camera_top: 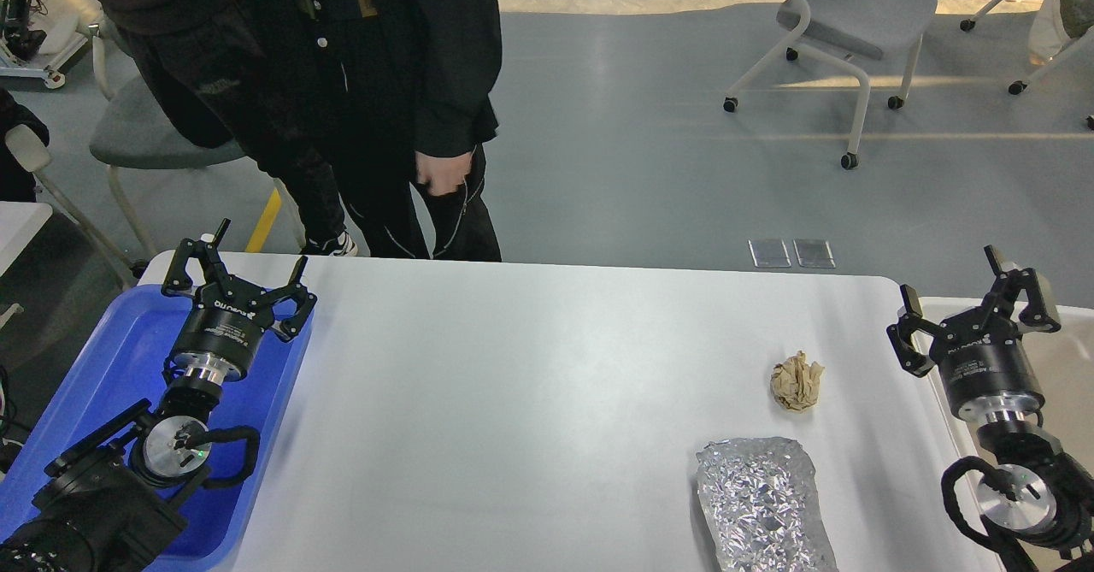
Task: Tidy desktop
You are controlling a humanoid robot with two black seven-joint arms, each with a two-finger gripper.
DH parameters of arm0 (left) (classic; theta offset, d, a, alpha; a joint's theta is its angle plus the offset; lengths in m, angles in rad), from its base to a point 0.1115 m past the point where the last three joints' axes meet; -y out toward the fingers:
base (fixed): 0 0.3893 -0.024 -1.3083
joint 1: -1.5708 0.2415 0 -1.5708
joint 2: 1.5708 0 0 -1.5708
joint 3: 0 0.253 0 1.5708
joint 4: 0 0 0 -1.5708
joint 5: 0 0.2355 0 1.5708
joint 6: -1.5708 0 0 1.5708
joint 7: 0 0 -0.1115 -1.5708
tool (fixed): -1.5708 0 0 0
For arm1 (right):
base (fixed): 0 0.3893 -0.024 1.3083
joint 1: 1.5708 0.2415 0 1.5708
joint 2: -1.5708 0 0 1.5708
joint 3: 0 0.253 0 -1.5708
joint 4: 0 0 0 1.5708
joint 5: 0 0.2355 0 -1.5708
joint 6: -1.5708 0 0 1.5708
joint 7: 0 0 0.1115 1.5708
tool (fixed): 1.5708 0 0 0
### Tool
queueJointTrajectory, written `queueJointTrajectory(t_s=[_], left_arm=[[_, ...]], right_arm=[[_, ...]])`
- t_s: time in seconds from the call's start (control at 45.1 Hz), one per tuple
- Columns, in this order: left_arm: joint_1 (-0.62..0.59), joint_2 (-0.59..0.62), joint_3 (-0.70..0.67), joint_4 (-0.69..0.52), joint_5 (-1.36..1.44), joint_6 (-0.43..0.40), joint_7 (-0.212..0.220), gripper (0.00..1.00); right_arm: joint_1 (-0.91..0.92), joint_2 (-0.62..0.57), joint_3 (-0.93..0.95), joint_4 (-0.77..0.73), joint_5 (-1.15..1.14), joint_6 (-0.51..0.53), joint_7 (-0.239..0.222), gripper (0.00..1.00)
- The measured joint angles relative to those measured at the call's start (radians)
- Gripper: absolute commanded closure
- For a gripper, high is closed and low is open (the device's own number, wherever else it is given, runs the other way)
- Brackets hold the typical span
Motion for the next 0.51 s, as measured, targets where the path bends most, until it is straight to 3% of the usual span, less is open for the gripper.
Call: queueJointTrajectory(t_s=[0.51], left_arm=[[-0.001, 0.000, 0.000, 0.000, 0.000, 0.001, 0.000, 0.00]], right_arm=[[0.014, -0.001, -0.056, -0.014, 0.000, 0.002, 0.014, 0.00]])
